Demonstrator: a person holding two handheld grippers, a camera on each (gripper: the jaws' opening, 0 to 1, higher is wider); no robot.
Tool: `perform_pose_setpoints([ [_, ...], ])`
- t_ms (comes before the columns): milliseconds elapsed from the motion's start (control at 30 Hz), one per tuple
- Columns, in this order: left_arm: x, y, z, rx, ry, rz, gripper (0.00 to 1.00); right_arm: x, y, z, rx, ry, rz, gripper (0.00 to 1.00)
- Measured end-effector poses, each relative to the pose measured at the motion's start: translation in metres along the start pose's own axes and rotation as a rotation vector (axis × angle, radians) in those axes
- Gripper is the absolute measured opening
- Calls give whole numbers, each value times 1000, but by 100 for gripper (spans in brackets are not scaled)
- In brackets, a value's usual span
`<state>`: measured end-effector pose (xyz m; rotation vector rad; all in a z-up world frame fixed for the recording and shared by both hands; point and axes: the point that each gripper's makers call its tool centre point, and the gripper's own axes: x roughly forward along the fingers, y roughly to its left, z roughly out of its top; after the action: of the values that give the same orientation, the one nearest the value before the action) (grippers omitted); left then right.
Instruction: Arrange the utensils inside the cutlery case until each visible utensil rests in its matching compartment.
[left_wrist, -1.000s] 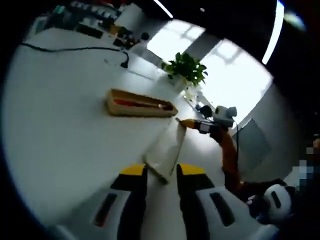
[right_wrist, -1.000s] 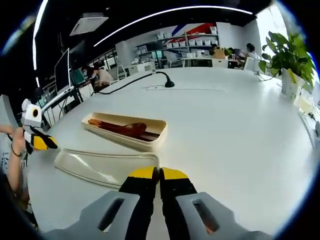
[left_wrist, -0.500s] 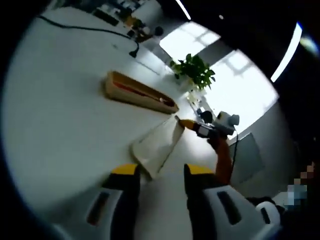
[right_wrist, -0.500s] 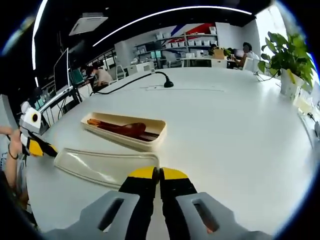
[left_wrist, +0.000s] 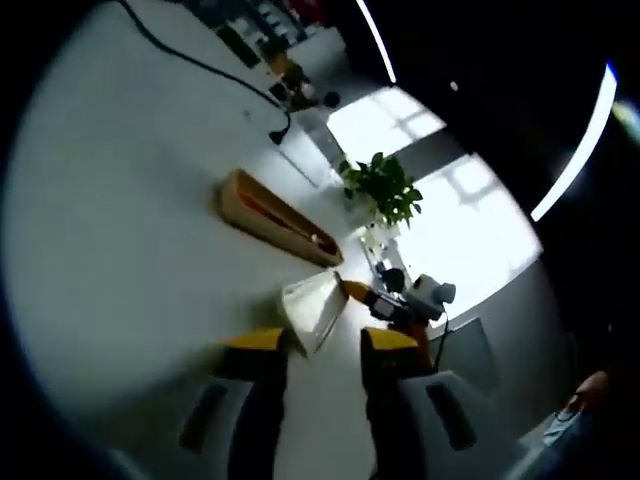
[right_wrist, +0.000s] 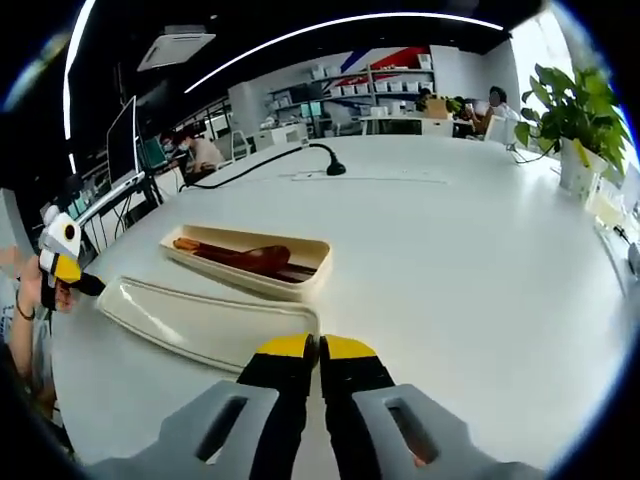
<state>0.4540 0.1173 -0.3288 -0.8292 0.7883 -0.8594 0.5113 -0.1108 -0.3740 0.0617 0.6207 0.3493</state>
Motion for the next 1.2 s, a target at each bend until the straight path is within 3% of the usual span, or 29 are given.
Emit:
perform_pose_setpoints([
  [100, 2, -3, 4, -40, -28, -30, 23, 0, -3, 1, -3, -3, -14, 1],
  [133, 4, -13, 7, -46, -49, -86, 20, 0, -3, 1, -7, -3, -15, 1],
  [200, 14, -21, 0, -106, -13, -129, 22, 0, 4, 0, 5, 0, 20, 1],
  [300, 28, -17, -3, -64, -7, -99, 20, 1, 5, 0, -8, 0, 12, 2],
  [367, 33, -16, -3, -74, -6, -100, 14, 1, 4, 0, -9, -1, 14, 2],
  [533, 37, -23, -2, -106, -46, -99, 11, 2, 5, 0, -26, -9, 28, 2],
  [667, 36, -23, -3, -16, -37, -81, 5, 0, 8, 8, -104, -67, 84, 3],
  [733, 33, -23, -3, 66, -32, -94, 4, -6, 9, 7, -100, -62, 135, 2],
  [767, 29, -23, -2, 86, -17, -105, 4, -8, 11, 10, -115, -92, 174, 2],
  [867, 24, -28, 3, 205, -27, -124, 4, -14, 5, 18, -102, -133, 169, 9],
  [967, 21, -37, 9, 344, -31, -142, 4, -26, 9, 33, -198, -230, 183, 9],
  [1067, 17, -48, 18, 501, -46, -163, 4, -43, 27, 51, -272, -346, 269, 12],
  [1200, 15, -57, 21, 669, -26, -163, 4, -54, 50, 55, -434, -372, 331, 15],
])
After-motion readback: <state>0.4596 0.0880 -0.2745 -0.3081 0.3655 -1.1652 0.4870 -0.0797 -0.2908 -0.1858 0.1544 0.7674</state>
